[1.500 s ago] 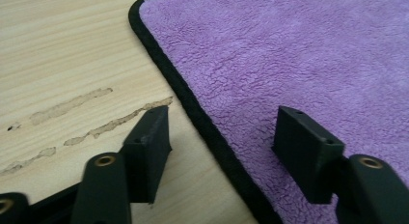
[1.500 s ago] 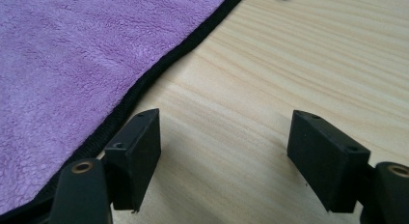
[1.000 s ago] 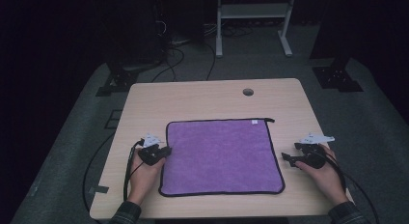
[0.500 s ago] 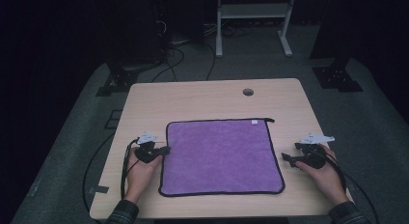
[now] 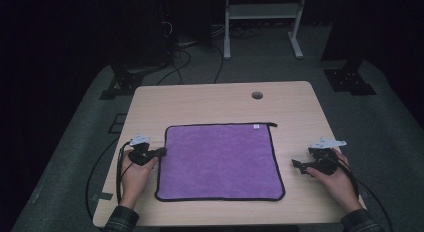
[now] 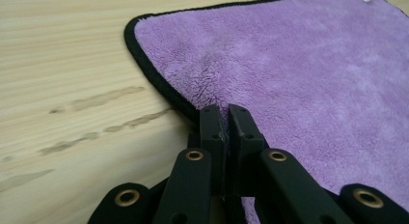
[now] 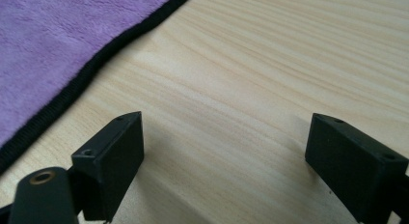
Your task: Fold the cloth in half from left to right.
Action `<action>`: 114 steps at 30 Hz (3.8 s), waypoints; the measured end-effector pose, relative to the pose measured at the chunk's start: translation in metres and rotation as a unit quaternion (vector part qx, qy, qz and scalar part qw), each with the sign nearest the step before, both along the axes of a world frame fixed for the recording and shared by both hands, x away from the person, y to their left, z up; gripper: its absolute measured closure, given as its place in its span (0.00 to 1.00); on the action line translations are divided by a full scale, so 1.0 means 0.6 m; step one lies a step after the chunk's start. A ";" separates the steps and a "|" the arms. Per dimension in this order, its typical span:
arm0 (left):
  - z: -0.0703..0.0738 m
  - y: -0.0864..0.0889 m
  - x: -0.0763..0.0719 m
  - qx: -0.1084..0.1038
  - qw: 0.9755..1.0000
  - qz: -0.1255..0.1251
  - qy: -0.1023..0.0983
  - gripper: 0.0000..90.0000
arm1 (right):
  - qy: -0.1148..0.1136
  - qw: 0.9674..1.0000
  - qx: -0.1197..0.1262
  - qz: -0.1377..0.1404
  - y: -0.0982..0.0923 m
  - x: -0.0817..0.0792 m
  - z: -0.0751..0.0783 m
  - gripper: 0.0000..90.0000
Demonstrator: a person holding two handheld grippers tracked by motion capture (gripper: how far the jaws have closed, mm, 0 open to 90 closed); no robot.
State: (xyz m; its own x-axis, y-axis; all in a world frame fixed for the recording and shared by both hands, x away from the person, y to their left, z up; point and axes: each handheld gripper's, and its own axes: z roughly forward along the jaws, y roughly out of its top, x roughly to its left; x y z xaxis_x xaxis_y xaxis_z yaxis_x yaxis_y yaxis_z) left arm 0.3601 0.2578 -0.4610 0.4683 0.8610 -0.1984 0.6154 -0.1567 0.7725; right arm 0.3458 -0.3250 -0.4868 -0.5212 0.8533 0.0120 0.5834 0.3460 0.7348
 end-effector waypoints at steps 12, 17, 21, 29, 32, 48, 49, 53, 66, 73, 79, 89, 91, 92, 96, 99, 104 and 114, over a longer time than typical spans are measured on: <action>0.011 0.037 -0.003 -0.015 1.000 0.026 -0.001 0.95 | 0.000 1.000 0.000 0.000 0.000 0.000 0.000 0.14; 0.021 0.028 -0.004 -0.030 0.999 0.018 -0.007 0.95 | 0.000 1.000 -0.001 0.000 0.000 0.000 0.000 0.14; 0.029 0.017 -0.003 -0.042 0.999 0.006 -0.012 0.95 | 0.001 1.000 0.000 0.000 0.000 0.000 0.000 0.14; 0.042 -0.011 0.004 -0.048 0.998 -0.026 -0.017 0.95 | 0.001 1.000 0.000 0.000 0.000 0.000 0.000 0.14; 0.045 -0.022 0.006 -0.048 0.998 -0.033 -0.021 0.95 | 0.001 1.000 0.000 0.000 0.000 0.000 0.000 0.14; 0.056 -0.096 0.029 -0.042 0.994 -0.095 -0.038 0.95 | 0.001 1.000 0.000 0.000 0.000 0.000 0.000 0.14; 0.056 -0.096 0.029 -0.042 0.994 -0.095 -0.038 0.95 | 0.001 1.000 0.000 0.000 0.000 0.000 0.000 0.14; 0.058 -0.114 0.033 -0.042 0.993 -0.107 -0.037 0.95 | 0.000 1.000 0.000 0.000 0.000 0.000 0.000 0.14; 0.061 -0.174 0.046 -0.051 0.986 -0.156 -0.043 0.95 | 0.000 1.000 0.000 0.000 0.000 0.000 0.000 0.14; 0.064 -0.211 0.052 -0.052 0.981 -0.182 -0.044 0.95 | 0.000 1.000 0.000 0.000 0.000 0.000 0.000 0.14; 0.065 -0.249 0.060 -0.054 0.976 -0.205 -0.045 0.95 | 0.000 1.000 -0.001 0.001 0.000 0.000 0.000 0.14; 0.060 -0.292 0.070 -0.061 0.972 -0.226 -0.036 0.95 | 0.001 1.000 0.000 0.000 0.000 0.000 0.000 0.14; 0.056 -0.310 0.075 -0.064 0.970 -0.232 -0.032 0.95 | 0.000 1.000 -0.001 0.001 0.000 0.000 0.000 0.14; 0.055 -0.316 0.076 -0.065 0.969 -0.236 -0.032 0.95 | 0.000 1.000 -0.001 0.001 0.000 0.000 0.000 0.14; 0.051 -0.337 0.082 -0.068 0.967 -0.243 -0.028 0.95 | 0.000 1.000 -0.001 0.000 0.000 0.000 0.000 0.14; 0.050 -0.348 0.085 -0.070 0.966 -0.247 -0.026 0.95 | 0.000 1.000 -0.001 0.001 0.000 0.000 0.000 0.14; 0.042 -0.379 0.094 -0.071 0.964 -0.257 -0.018 0.95 | 0.000 1.000 -0.001 0.001 0.000 0.000 0.000 0.14; 0.027 -0.434 0.106 -0.075 0.959 -0.273 -0.006 0.95 | 0.001 1.000 -0.001 0.000 0.000 0.000 0.000 0.14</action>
State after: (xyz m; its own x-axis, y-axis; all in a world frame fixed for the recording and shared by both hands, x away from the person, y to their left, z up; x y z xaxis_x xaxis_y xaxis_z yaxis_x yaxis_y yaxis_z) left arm 0.4237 -0.0027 -0.4447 0.8448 0.4479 -0.2928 0.4636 -0.3393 0.8185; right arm 0.3460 -0.3252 -0.4868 -0.5218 0.8530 0.0116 0.5839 0.3472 0.7338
